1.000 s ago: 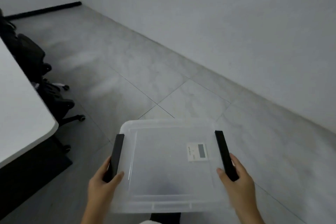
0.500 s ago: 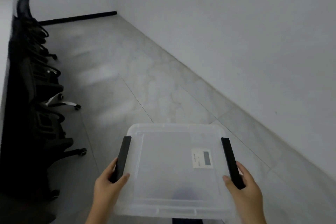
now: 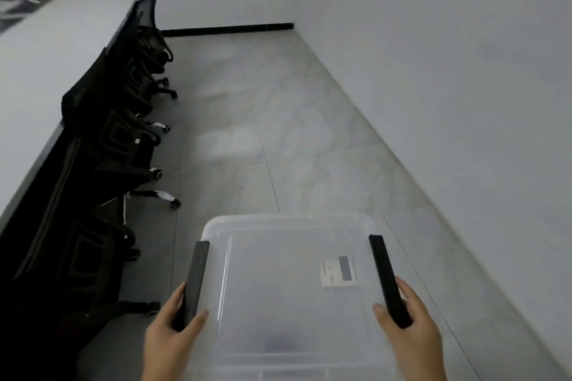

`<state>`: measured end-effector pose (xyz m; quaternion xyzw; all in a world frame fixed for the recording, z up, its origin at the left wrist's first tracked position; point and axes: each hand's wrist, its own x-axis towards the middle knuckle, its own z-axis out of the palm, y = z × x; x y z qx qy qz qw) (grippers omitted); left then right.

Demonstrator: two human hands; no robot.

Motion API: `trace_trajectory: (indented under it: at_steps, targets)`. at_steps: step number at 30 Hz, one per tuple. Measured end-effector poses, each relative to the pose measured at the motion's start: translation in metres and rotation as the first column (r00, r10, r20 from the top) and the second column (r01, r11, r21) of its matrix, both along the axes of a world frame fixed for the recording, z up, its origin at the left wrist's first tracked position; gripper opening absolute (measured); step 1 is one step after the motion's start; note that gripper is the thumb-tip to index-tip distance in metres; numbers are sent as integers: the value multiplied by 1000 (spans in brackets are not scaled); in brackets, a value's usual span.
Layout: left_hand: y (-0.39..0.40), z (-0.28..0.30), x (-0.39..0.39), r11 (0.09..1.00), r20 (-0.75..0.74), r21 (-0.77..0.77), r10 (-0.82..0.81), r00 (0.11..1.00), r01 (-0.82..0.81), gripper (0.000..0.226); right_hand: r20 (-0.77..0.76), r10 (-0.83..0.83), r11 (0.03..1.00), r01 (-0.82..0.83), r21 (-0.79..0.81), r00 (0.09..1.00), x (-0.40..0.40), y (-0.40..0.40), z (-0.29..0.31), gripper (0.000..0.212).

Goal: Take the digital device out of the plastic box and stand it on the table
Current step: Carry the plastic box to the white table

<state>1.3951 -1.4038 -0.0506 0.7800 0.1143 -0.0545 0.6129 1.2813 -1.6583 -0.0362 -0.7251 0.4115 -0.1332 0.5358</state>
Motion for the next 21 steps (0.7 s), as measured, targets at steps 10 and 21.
trace_trajectory:
  at_steps: [10, 21]
  targets:
    - [-123, 6, 284, 997, 11, -31, -73, 997, 74, 56, -9, -42, 999, 42, -4, 999, 266, -120, 7, 55]
    - [-266, -7, 564, 997, -17, -70, 21, 1000, -22, 55, 14, 45, 999, -45, 0, 999, 570, -272, -2, 55]
